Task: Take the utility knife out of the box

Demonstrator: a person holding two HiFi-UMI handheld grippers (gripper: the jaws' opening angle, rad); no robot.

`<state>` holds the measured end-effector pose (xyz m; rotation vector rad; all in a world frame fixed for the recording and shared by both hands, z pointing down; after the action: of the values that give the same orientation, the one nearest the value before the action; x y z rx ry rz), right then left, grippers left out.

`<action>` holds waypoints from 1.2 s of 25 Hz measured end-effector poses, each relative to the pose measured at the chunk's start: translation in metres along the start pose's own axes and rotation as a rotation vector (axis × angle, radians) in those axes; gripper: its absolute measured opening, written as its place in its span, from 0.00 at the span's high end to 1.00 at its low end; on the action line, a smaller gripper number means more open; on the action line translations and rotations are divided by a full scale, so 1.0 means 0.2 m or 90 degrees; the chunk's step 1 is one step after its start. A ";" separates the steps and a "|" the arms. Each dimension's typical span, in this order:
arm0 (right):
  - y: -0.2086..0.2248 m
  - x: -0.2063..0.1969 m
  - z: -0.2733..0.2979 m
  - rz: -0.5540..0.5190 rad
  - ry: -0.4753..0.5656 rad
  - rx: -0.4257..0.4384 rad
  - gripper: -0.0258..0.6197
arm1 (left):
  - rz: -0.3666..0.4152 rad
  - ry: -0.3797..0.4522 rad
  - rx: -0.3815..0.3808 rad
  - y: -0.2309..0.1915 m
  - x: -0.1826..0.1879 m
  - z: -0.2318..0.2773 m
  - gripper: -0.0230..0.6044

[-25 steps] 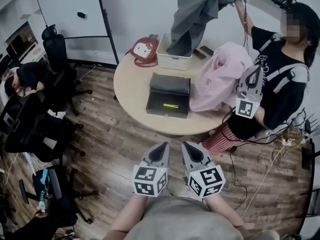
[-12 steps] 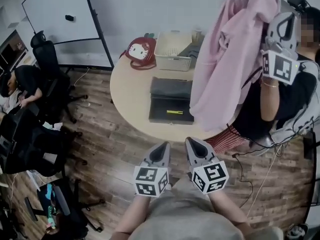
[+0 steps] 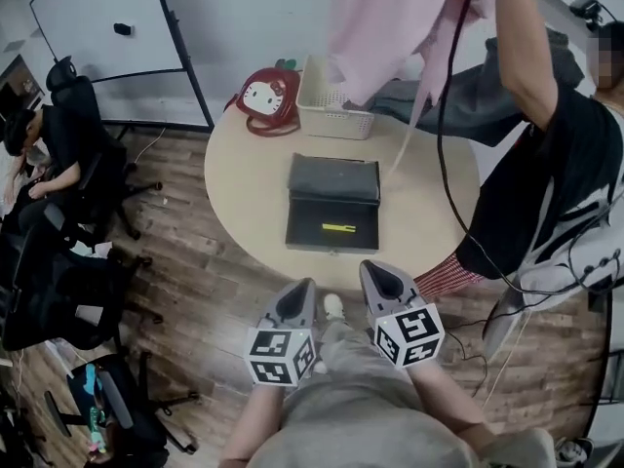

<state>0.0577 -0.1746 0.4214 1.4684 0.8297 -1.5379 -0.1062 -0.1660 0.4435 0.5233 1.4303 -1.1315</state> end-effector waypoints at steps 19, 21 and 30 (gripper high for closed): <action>0.30 -0.19 0.55 -0.057 -0.113 0.035 0.96 | -0.021 -0.029 0.038 -0.27 0.00 0.40 0.96; 0.33 -0.24 0.60 -0.074 -0.141 0.045 0.96 | -0.023 -0.033 0.040 -0.28 -0.01 0.43 0.96; 0.34 -0.48 0.80 -0.171 -0.337 0.165 0.93 | -0.036 -0.043 0.052 -0.33 -0.02 0.50 0.96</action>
<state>0.0451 -0.3348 0.5375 1.0613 0.5353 -2.1745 -0.1125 -0.2786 0.4836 0.5005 1.3520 -1.2450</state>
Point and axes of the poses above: the fingertips, and each gripper's own axes: z forward along the fingers, y to its right, x out of its top, the point moved 7 cm from there along -z, backward along the fingers, and after that the axes turned 11 degrees about y, right-handed, at the moved point
